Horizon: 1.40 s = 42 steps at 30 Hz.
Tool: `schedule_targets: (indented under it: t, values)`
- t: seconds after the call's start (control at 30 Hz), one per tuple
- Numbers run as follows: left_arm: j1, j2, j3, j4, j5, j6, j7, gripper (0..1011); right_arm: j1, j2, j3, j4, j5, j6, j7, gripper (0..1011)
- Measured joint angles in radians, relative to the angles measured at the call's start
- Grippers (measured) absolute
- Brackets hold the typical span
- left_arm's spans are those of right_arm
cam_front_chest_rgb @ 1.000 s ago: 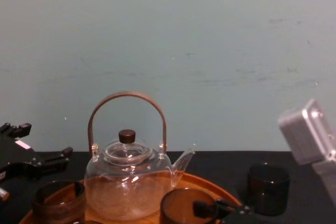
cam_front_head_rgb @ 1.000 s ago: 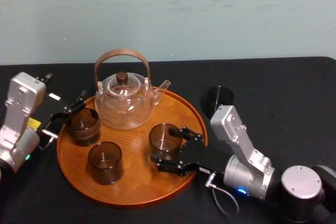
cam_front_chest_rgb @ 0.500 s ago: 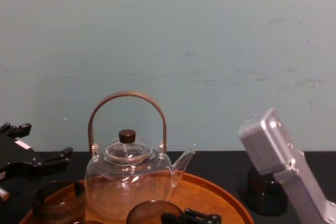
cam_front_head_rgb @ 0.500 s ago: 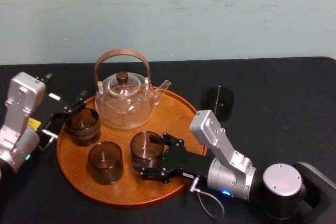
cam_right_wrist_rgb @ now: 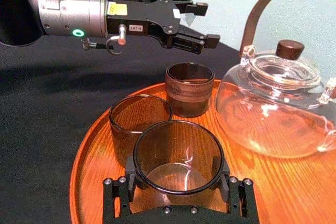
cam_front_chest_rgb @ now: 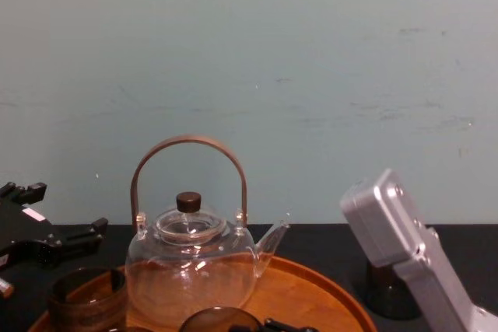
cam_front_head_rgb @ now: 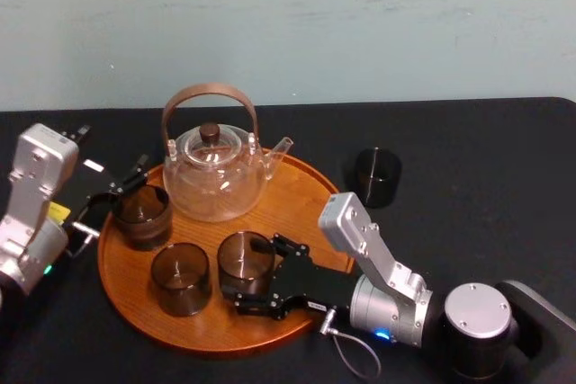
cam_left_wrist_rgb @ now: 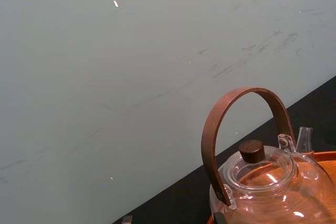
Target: Pick up the glass from the table and place it on the tray.
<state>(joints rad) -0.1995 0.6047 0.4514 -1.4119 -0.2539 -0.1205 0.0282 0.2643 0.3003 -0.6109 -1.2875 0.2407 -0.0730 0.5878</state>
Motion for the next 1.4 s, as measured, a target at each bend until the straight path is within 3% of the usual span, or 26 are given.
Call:
schedule_targets:
  t: [0.87, 1.03, 1.4]
  values:
    - [0.0, 0.0, 0.0, 0.0, 0.0, 0.0, 0.0, 1001, -0.023, 0.006, 0.0, -0.002, 0.016, 0.012, -0.009, 900]
    - [0.0, 0.0, 0.0, 0.0, 0.0, 0.0, 0.0, 1001, -0.023, 0.006, 0.001, -0.002, 0.016, 0.011, -0.01, 1002]
    - [0.0, 0.0, 0.0, 0.0, 0.0, 0.0, 0.0, 1001, -0.023, 0.006, 0.001, -0.003, 0.015, 0.011, -0.01, 1002]
